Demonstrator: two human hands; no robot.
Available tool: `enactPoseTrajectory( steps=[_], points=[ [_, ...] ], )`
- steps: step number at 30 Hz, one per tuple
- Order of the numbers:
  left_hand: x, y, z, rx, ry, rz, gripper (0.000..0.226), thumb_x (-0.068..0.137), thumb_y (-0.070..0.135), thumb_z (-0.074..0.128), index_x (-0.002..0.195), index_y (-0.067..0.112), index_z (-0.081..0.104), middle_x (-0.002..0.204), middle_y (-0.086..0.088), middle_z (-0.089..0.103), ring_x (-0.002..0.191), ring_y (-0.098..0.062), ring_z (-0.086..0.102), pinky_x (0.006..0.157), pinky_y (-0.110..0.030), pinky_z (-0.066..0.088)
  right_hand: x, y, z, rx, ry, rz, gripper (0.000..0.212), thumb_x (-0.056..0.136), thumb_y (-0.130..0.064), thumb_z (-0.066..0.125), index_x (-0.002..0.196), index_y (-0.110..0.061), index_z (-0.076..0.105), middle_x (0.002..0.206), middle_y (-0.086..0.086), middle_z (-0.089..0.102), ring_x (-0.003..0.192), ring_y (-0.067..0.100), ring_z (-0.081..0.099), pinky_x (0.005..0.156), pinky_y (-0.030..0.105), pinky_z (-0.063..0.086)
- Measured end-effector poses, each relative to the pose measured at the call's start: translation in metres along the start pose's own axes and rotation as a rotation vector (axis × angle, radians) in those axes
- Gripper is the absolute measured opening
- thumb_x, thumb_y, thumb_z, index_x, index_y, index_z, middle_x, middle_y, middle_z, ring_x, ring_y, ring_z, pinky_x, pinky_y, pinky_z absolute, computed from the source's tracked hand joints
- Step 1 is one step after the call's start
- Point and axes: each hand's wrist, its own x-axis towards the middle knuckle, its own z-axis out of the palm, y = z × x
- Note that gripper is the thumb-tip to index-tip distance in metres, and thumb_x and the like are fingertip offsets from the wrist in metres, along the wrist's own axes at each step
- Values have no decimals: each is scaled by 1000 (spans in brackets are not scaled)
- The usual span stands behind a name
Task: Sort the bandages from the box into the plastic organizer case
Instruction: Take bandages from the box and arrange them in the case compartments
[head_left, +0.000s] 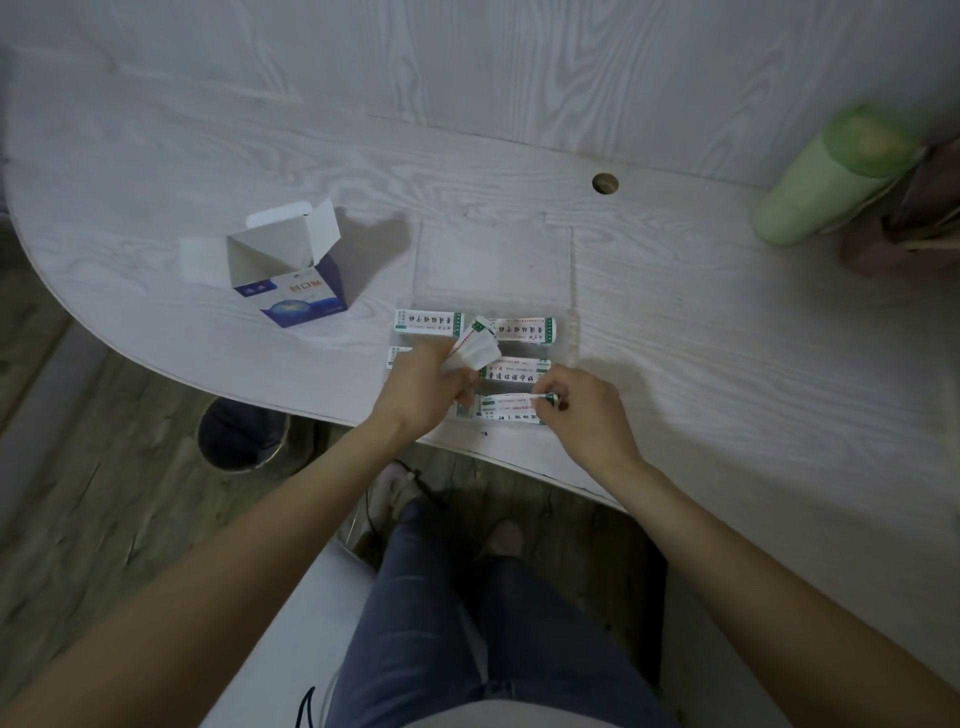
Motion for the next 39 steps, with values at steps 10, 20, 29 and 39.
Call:
enactPoseTrajectory(
  steps=[10, 20, 29, 39],
  points=[
    [0, 4, 1, -6, -38, 17, 10, 91, 12, 55, 84, 19, 57, 70, 0, 66, 61, -5, 59, 61, -22, 45, 1, -8, 2, -157, -5, -55, 11, 91, -21, 60, 89, -16, 69, 95, -2, 50, 83, 16, 56, 69, 32, 48],
    [-2, 4, -1, -118, -49, 31, 4, 91, 12, 59, 90, 9, 62, 70, 3, 67, 57, -2, 63, 61, -18, 48, 5, -9, -1, -204, -9, -86, 19, 94, -27, 57, 108, -20, 67, 107, -2, 55, 88, 10, 55, 70, 23, 43],
    [-14, 40, -21, -439, -312, 117, 19, 97, 18, 49, 98, 6, 63, 80, -2, 73, 62, -9, 67, 60, -18, 54, 27, -46, -41, 559, 25, -50, 19, 81, -10, 72, 71, -25, 65, 74, -6, 68, 70, 7, 64, 66, 22, 51],
    [-1, 51, -45, -406, -50, 146, 12, 93, 13, 58, 92, 11, 69, 74, 8, 71, 66, -9, 67, 58, -23, 55, 35, -63, -60, 711, -34, 38, 10, 84, -5, 68, 89, -13, 69, 85, 2, 72, 59, 2, 63, 52, 15, 46]
  ],
)
